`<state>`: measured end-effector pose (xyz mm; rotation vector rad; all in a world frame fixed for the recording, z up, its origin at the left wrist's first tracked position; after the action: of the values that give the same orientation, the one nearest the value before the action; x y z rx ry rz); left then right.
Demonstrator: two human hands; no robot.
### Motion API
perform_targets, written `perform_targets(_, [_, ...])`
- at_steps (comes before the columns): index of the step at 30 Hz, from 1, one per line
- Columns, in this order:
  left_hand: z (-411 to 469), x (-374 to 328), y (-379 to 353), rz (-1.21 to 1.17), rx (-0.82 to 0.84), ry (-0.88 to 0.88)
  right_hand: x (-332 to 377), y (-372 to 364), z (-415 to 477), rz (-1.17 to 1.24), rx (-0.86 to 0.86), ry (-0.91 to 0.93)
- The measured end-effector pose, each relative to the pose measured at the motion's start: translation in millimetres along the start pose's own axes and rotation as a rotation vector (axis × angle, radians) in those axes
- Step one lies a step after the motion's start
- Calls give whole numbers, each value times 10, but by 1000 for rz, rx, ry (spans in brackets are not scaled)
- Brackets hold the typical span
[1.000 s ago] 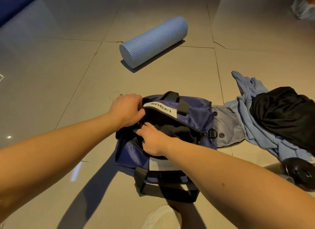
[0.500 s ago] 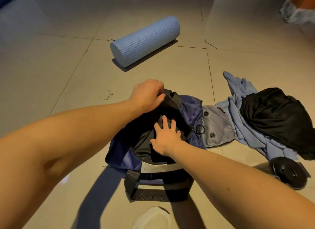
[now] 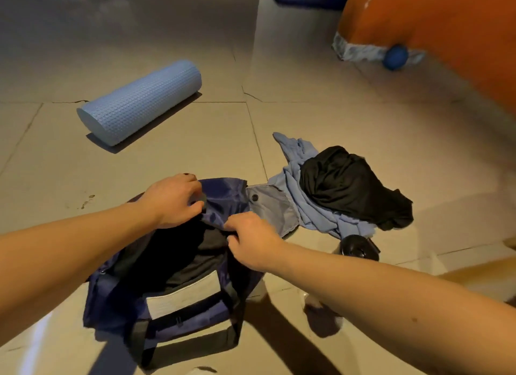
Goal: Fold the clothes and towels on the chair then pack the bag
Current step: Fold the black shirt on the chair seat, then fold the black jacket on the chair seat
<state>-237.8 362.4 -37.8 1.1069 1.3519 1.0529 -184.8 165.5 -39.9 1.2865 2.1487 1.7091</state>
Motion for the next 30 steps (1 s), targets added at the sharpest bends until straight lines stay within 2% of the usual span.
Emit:
perform_targets(5, [858, -899, 78, 106, 314, -201, -1174, 815, -80, 11, -116, -291])
perform_targets(8, [1412, -1478, -18, 231, 433, -297, -1990, 1181, 19, 82, -222, -475])
perform_targets(11, [1954, -1941, -207, 213, 420, -310, -2709, 1262, 79, 148, -246, -655])
perform_targets(15, [2595, -2303, -605, -16, 276, -211, -3403, 1043, 288, 367, -225, -767])
perform_targets(17, [2815, -2360, -837, -140, 271, -145, -3648, 877, 411, 480, -212, -799])
perform_targets(19, [2967, -2386, -1042, -174, 290, -94, -3759, 834, 432, 416, -261, -833])
perform_targets(21, [3058, -2375, -1145, -70, 270, -87, -3776, 899, 388, 284, -328, -851])
perform_targets(24, [3147, -2399, -1056, 100, 249, -138, -3798, 1023, 323, 178, -289, -817])
perform_targets(26, [3213, -2424, -890, 67, 150, -143, -3802, 1167, 255, 379, -328, -841])
perform_targets(30, [3239, -2602, -272, -407, -20, -54, -3660, 1642, 52, 1233, -550, -908])
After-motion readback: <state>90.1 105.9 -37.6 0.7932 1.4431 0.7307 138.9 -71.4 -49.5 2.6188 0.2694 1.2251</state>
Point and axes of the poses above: each hand's wrist, its own z-axis towards the middle knuckle, its own y-axis out of the back of the hand, x = y × z, the point moved 4 cm from there along z, towards the middle knuckle, and after that the axes turned 11 degrees about -y, right-handed, at the moved point
